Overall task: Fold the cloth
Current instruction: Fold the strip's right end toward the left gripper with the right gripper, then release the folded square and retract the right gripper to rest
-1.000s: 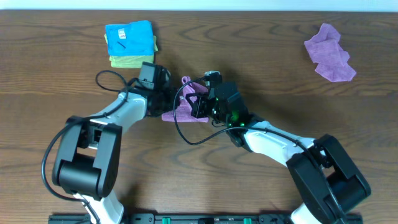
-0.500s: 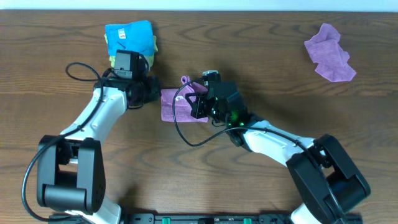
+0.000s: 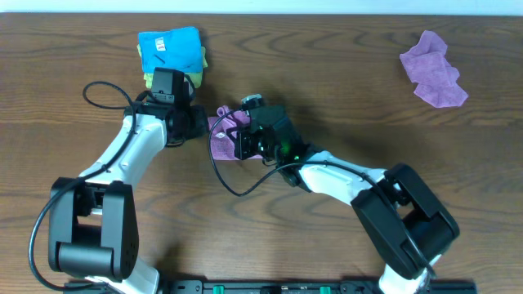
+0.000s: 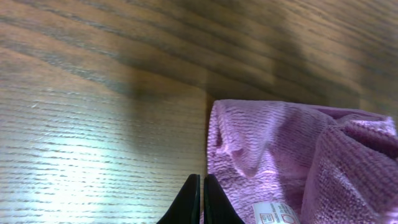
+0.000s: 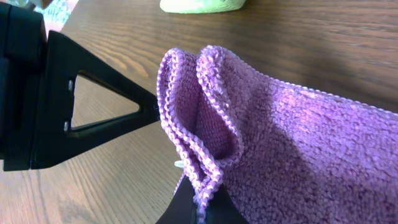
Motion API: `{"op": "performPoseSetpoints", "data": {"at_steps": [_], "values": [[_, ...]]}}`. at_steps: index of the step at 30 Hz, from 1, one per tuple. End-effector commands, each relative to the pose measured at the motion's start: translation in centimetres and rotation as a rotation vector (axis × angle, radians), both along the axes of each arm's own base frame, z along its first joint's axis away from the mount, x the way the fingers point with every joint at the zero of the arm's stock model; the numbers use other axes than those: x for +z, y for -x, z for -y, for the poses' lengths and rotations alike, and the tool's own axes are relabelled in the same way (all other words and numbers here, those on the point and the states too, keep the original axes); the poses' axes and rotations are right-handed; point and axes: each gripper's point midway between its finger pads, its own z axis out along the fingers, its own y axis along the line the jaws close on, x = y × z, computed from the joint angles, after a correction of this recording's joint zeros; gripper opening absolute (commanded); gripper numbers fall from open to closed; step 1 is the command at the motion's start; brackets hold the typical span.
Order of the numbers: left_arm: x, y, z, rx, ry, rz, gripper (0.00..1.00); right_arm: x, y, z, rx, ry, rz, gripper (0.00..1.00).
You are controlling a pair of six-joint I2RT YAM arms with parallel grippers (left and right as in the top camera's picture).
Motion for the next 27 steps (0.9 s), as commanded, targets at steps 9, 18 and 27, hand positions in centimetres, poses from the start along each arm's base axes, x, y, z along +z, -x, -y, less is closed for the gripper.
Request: {"op": "performPoseSetpoints", "data": {"at_steps": [9,18,27], "values": [[0.7,-0.4,-3.9,0.078,-0.035,0.003,0.05,0.2,1.4,-1.9,0.108,0.005,0.032,0.38],[1.7,-0.7,-6.1,0.123,-0.037,0.030,0.12,0.7,2.9,-3.0,0.183,-0.052,-0.013,0.58],[2.8,-0.7,-6.3,0.129,-0.031,0.055,0.78,3.1,-1.0,0.5,0.059,-0.047,0.059,0.99]]}}
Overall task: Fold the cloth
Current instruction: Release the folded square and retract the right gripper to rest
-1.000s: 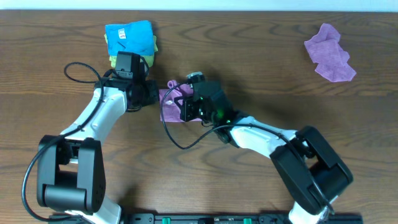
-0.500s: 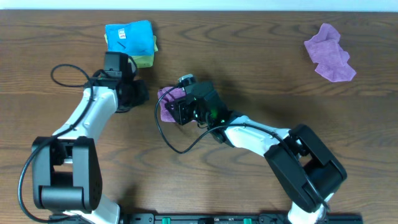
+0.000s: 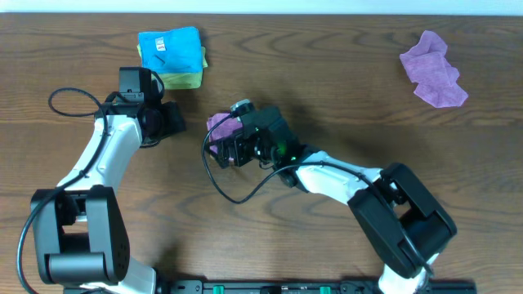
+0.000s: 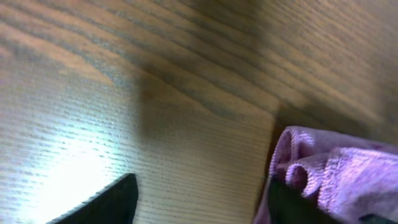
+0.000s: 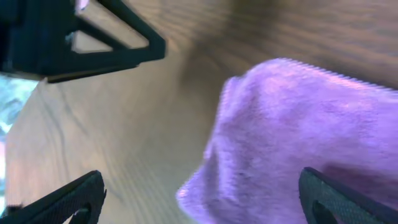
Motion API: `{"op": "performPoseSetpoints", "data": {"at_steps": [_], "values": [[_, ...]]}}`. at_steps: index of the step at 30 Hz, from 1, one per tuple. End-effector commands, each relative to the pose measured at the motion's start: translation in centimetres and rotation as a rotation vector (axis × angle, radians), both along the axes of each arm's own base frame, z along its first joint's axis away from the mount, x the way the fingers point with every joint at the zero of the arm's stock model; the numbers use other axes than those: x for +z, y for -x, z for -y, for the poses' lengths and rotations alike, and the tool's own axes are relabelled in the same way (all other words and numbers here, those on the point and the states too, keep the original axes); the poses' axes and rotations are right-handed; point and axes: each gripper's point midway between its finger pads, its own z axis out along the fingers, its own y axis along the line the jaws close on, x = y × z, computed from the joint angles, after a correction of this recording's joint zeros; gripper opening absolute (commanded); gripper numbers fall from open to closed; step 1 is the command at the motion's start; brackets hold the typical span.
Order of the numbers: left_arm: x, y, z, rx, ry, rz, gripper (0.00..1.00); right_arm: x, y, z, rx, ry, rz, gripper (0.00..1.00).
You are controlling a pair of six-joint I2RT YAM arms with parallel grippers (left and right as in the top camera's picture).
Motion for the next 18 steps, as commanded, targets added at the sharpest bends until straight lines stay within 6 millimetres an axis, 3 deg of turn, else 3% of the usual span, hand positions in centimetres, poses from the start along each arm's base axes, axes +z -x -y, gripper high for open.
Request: {"op": "performPoseSetpoints", "data": {"at_steps": [1,2,5,9,12,14,18], "values": [[1.9,-0.5,-0.2,0.002,-0.004,0.051,0.89,3.6,-2.9,2.0,-0.071,-0.031,0.081,0.99],[2.2,-0.5,-0.1,-0.002,0.007,0.058,0.98,4.1,-3.4,2.6,-0.086,-0.033,0.087,0.99],[2.9,-0.4,0.3,-0.011,0.040,0.070,0.95,6.1,-4.5,5.3,-0.130,-0.021,0.108,0.99],[3.8,-0.1,1.5,-0.041,0.131,0.079,0.95,8.4,-4.2,9.3,-0.150,0.056,0.136,0.99],[4.5,0.2,2.8,-0.076,0.240,0.081,0.96,10.0,-2.9,13.4,-0.188,0.123,0.103,0.99],[4.7,0.7,3.4,-0.088,0.284,0.063,0.95,10.9,-1.1,16.8,-0.214,0.178,0.065,0.99],[4.4,1.9,4.0,-0.096,0.322,0.013,0.95,13.1,2.3,21.4,-0.231,0.262,0.082,0.99]]}}
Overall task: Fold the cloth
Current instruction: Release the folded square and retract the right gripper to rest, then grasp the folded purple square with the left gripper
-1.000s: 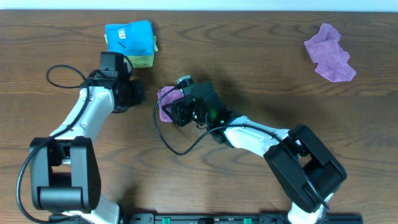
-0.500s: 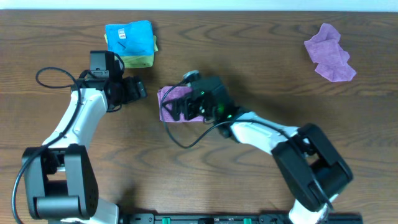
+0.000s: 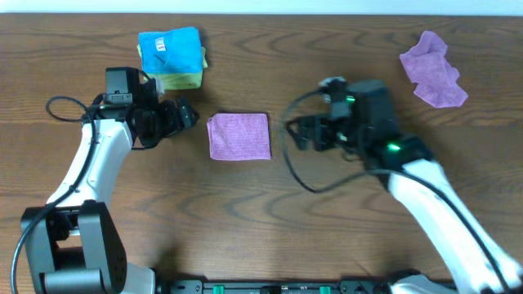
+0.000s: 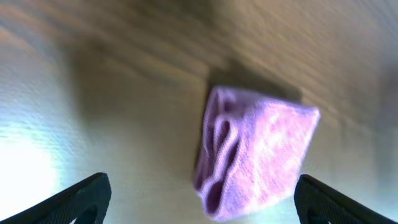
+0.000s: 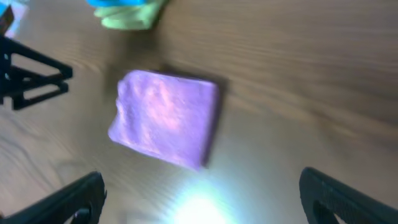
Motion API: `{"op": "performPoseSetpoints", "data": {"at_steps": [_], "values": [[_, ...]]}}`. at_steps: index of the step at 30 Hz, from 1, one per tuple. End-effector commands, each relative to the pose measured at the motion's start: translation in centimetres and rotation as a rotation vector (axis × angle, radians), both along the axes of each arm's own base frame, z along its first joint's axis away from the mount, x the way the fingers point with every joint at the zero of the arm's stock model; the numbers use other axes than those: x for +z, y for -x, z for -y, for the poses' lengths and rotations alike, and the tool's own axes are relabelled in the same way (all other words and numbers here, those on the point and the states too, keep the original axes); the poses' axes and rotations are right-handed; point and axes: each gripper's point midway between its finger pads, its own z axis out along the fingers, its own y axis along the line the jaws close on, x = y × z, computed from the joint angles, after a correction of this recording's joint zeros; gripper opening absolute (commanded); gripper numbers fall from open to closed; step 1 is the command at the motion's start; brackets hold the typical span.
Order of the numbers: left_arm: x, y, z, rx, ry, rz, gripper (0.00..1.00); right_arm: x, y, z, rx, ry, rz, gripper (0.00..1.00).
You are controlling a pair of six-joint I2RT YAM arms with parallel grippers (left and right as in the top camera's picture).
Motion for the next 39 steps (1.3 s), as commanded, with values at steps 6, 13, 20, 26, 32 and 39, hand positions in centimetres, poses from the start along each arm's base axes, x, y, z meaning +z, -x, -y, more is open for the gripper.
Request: {"op": "performPoseSetpoints", "data": {"at_steps": [6,13,20,26,32,39], "values": [[1.4,1.2,2.4,-0.068,0.150,-0.002,0.96,2.6,6.3,6.1,-0.072,0.052,0.167,0.99],[1.9,2.1,4.6,-0.125,0.238,-0.013,0.95,-0.8,11.3,8.1,-0.182,0.004,0.172,0.99],[1.6,3.2,6.6,-0.172,0.269,-0.041,0.95,-3.1,14.7,9.8,-0.276,0.003,0.179,0.99],[0.2,4.5,7.1,-0.158,0.282,-0.093,0.96,-4.4,16.4,10.0,-0.305,-0.022,0.163,0.99],[-1.8,5.4,7.6,-0.100,0.353,-0.127,0.95,-4.3,16.5,10.0,-0.315,-0.041,0.161,0.99],[-4.6,6.2,7.7,0.025,0.418,-0.167,0.95,-4.3,16.5,10.0,-0.326,-0.052,0.153,0.99]]}}
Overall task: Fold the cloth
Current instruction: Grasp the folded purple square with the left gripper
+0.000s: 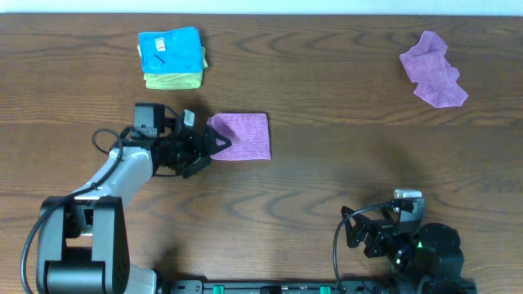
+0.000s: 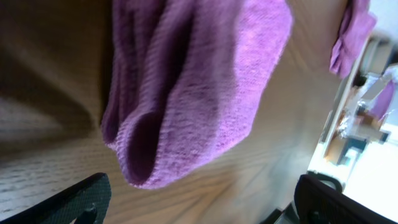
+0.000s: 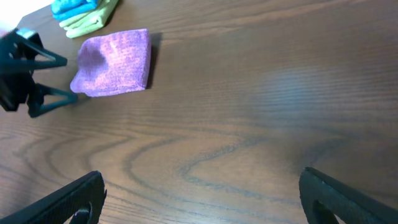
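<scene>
The folded purple cloth (image 1: 239, 136) lies flat as a small rectangle at mid-table. It fills the left wrist view, where the cloth (image 2: 193, 81) shows its rolled folded edge, and the cloth (image 3: 115, 62) lies far off in the right wrist view. My left gripper (image 1: 208, 139) stands open right at the cloth's left edge, holding nothing; the left gripper (image 2: 199, 211) has its fingers wide apart. My right gripper (image 1: 353, 233) is open low at the front right of the table, far from the cloth; nothing lies between the fingers of the right gripper (image 3: 199, 205).
A stack of folded blue and green cloths (image 1: 170, 57) sits at the back left. A crumpled purple cloth (image 1: 433, 69) lies at the back right. The table's front edge runs just below the right arm's base.
My left gripper, then open a little left of the cloth, now sits against its left edge. The right arm has gone from beside the cloth's right to the front right of the table.
Both grippers were shut on the bunched purple cloth at mid-table. Then both were open, the left drawn back, the right still over the cloth. Then the cloth lay as a flat folded rectangle with both grippers apart from it. Now the left is close again and the right far back.
</scene>
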Motion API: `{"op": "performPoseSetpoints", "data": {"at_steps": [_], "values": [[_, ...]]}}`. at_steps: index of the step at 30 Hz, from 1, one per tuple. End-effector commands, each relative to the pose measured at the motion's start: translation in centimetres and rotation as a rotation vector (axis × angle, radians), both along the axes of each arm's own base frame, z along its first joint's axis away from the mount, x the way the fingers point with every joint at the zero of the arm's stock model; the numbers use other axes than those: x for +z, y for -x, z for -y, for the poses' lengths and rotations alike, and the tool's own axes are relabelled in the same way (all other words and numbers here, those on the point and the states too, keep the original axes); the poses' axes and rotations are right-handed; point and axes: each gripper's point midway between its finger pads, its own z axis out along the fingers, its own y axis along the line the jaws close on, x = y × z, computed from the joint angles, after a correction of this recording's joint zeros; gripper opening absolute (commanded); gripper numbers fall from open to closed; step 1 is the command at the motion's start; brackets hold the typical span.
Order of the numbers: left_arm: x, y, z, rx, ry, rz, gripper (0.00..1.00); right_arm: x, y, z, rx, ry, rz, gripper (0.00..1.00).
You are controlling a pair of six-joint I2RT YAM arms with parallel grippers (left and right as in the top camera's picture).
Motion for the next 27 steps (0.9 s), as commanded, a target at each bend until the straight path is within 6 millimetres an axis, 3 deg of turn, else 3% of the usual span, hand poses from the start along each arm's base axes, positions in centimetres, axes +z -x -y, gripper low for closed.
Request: {"op": "performPoseSetpoints", "data": {"at_steps": [1,10,16,21,22,27], "values": [[-0.7,0.9,0.1,0.076,0.038,-0.077,0.96,-0.1,0.0,0.3,-0.028,-0.013,-0.006,0.99],[-2.8,1.4,0.7,0.164,0.020,-0.095,0.95,-0.1,0.0,0.3,-0.028,-0.013,-0.006,0.99],[-3.4,0.4,1.7,0.214,-0.054,-0.061,0.96,-0.1,-0.1,0.3,-0.028,-0.013,-0.006,0.99],[-4.1,-0.3,1.1,0.274,-0.141,-0.036,1.00,-0.1,-0.1,0.3,-0.028,-0.013,-0.006,0.99],[-4.2,-0.4,1.0,0.282,-0.155,-0.029,0.93,-0.1,0.0,0.3,-0.028,-0.013,-0.006,0.99],[-4.7,-1.3,0.6,0.310,-0.196,0.010,0.81,-0.1,0.0,0.3,-0.028,-0.013,-0.006,0.99]]}}
